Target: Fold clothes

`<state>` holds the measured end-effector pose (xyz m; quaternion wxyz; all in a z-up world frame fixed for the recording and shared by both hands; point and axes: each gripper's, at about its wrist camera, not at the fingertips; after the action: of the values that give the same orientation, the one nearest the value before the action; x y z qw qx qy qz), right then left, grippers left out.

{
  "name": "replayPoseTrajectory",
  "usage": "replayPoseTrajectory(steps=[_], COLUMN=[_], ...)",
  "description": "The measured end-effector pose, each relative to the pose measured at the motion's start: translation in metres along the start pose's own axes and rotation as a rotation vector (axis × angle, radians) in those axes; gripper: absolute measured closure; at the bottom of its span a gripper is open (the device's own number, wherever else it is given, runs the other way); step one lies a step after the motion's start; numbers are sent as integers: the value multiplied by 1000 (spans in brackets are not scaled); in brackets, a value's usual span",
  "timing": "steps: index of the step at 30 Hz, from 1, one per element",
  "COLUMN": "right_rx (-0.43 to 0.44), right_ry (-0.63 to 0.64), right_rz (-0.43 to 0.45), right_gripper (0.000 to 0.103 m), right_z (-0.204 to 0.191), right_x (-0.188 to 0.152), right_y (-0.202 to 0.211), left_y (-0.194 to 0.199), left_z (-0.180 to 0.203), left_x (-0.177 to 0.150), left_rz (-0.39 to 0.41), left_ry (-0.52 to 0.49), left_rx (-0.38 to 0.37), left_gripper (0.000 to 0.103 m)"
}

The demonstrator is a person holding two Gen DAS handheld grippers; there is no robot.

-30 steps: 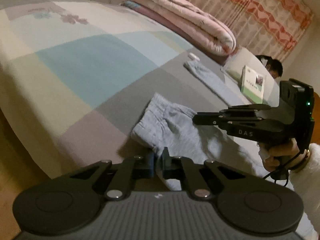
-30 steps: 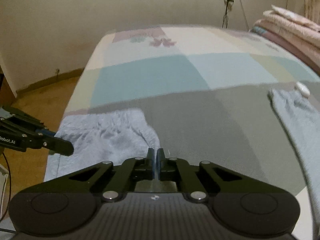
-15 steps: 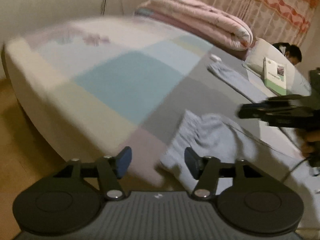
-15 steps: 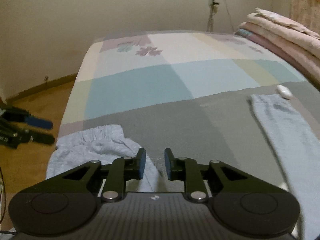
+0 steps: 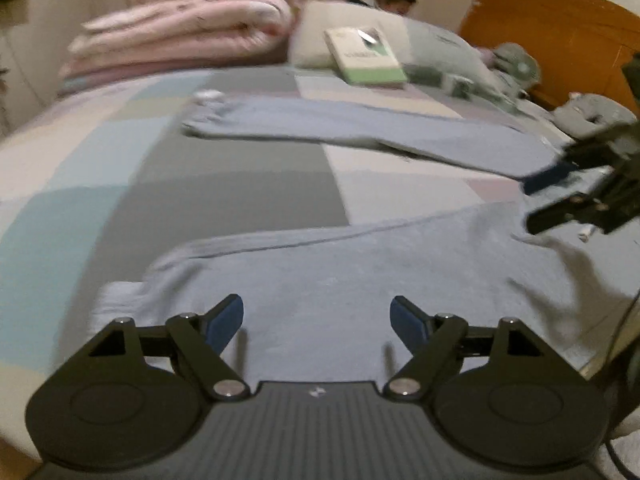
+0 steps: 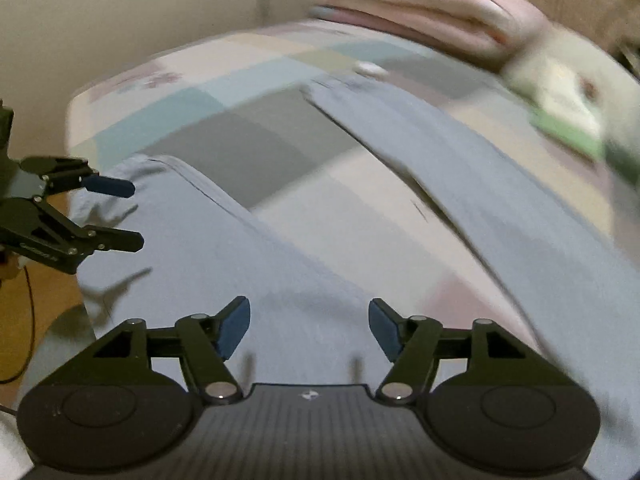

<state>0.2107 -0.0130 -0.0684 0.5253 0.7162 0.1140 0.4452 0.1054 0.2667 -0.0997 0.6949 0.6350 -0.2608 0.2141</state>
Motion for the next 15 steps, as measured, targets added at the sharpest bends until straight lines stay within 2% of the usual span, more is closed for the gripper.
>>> replayPoseTrajectory(steps=[2,5,8,11,13,15], right_rx=[-7,-46,-99,-156,-180,-165], right_ry=[-79,-158,-181,-171,-174,-205], right_rz=[-8,-11,-5,9,24,47], right_gripper=[31,30,29,27,26,25], right_z=[9,13,8,2,1,2], right_x=[-20,-48,-61,-58,-51,-41], right_y=[3,2,-4,-14,-22,-30], left_y=[-9,-13,-3,2,-2,-1], left_z=[-5,-27,-52,-52,-46,-44], left_x=[-2,-11,-19,-23,-20,-21], left_rz=[-23,-64,-76,-87,-101,-105], left_ry=[22,84,158,139,104,98], left_rx=[24,135,110,98,134,152], left_gripper=[22,16,17,17,17,16])
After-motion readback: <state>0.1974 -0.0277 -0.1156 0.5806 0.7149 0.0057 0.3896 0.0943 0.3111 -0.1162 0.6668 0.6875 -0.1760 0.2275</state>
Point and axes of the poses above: each gripper's, at about its wrist camera, not at the fingertips, and y roughly against the way its jaws point, z to its right, x to its top, and after that the axes turned 8 degrees about -z, right-handed
